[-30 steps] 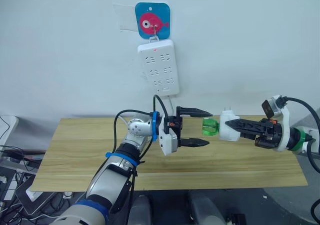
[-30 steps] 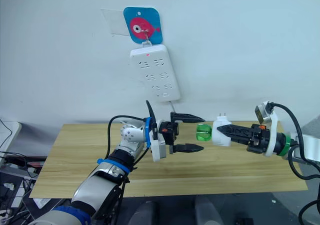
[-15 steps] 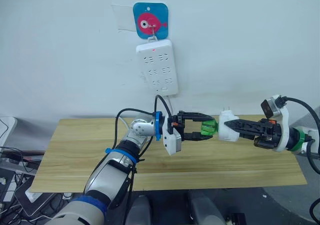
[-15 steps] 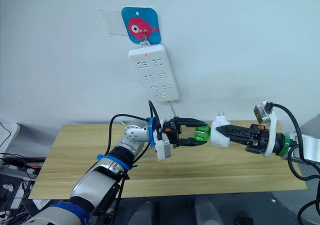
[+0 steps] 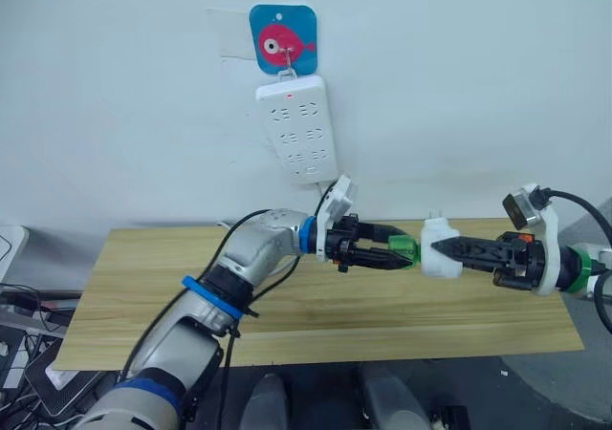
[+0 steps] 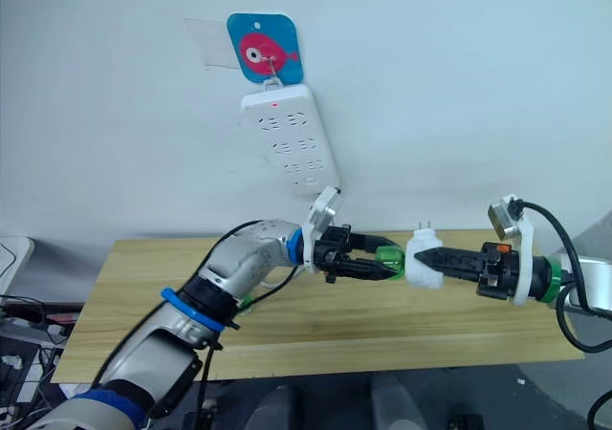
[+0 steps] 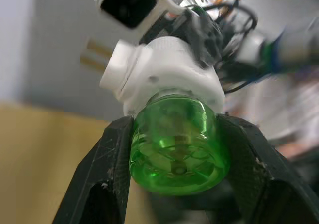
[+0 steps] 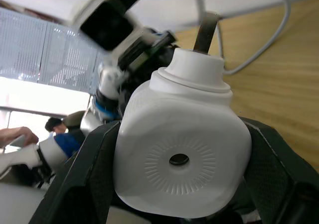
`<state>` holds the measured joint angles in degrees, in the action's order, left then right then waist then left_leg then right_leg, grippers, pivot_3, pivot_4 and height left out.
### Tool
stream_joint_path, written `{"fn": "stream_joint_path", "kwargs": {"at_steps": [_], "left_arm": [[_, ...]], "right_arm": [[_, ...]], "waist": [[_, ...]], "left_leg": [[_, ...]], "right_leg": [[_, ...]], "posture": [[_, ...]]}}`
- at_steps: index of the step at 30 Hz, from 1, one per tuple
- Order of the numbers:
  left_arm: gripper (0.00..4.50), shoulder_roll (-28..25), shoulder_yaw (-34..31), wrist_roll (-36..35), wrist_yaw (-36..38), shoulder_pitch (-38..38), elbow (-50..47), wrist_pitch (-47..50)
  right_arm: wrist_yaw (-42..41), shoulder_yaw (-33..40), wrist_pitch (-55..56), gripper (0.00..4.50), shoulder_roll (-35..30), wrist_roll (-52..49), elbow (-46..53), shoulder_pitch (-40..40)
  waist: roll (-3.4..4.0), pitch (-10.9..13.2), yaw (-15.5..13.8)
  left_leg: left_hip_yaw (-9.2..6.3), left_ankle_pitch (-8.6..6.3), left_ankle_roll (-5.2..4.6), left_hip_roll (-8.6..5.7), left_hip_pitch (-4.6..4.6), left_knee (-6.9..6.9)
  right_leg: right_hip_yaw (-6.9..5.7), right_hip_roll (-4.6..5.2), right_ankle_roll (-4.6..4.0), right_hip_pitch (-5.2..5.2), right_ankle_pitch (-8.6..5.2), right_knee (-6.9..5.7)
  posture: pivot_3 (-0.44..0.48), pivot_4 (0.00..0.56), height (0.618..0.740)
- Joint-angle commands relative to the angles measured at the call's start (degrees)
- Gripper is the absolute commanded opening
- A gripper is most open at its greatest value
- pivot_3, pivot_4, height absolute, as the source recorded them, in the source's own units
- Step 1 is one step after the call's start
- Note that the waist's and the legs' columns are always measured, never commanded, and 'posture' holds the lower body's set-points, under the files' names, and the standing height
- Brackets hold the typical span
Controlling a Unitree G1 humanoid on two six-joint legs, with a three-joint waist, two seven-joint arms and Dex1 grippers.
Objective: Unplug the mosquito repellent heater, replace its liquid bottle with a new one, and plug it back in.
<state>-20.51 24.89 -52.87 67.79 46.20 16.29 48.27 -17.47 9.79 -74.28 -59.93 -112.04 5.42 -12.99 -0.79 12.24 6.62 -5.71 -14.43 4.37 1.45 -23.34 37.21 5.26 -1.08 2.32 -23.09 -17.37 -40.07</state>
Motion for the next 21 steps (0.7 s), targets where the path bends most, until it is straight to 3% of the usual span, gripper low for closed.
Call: {"fn": "stream_joint_path", "kwargs": {"at_steps": [1, 5, 12, 17, 21], "left_arm": [[2.25, 1.2, -4.6, -3.5, -4.6, 2.0, 5.0, 18.3], [2.25, 2.1, -4.6, -0.9, -3.1, 3.0, 5.8, 23.6], [4.41, 3.2, -8.9, 2.4, -1.5, 3.1, 4.9, 21.2], [4.46, 1.0, -10.0, 7.6, 2.1, 3.2, 4.3, 13.4], [4.46, -4.8, -7.6, 11.3, 11.4, 1.8, -4.5, 4.7]], "right_arm": [[0.4, -0.1, 0.8, 3.12, -1.4, -0.8, 1.5, -0.5], [0.7, -0.8, 1.5, 3.12, -1.3, -1.0, 1.3, -0.9], [1.8, -0.7, 2.9, 3.12, -0.6, -1.0, -0.6, -1.2], [1.4, 0.4, 2.7, 3.12, -0.3, -1.0, -2.6, -1.3], [2.0, 1.2, 2.9, 3.12, -0.8, -1.0, -4.8, -1.6]], "waist": [[0.00, 0.0, 0.1], [-0.01, 0.0, 0.0], [-0.01, 0.0, -0.3], [-0.01, 0.0, -0.4], [-0.01, 0.0, -0.4]], "left_leg": [[0.02, 0.00, 0.00, -0.01, 0.01, 0.00], [0.03, 0.00, 0.00, 0.00, 0.02, 0.02], [0.17, 0.00, 0.01, -0.01, 0.02, 0.03], [0.22, 0.00, 0.01, 0.00, 0.04, 0.01], [0.26, 0.00, 0.01, 0.02, 0.03, -0.01]], "right_leg": [[0.02, -0.02, 0.00, 0.00, 0.00, -0.01], [0.03, -0.07, 0.00, 0.00, 0.00, 0.00], [0.17, -0.03, -0.01, 0.00, 0.00, 0.02], [0.21, -0.03, -0.02, -0.01, 0.01, 0.03], [0.24, -0.03, -0.02, -0.05, 0.01, 0.02]], "posture": [[-0.100, 0.187, 0.740], [-0.101, 0.189, 0.740], [-0.100, 0.187, 0.740], [-0.105, 0.184, 0.740], [-0.096, 0.182, 0.740]]}}
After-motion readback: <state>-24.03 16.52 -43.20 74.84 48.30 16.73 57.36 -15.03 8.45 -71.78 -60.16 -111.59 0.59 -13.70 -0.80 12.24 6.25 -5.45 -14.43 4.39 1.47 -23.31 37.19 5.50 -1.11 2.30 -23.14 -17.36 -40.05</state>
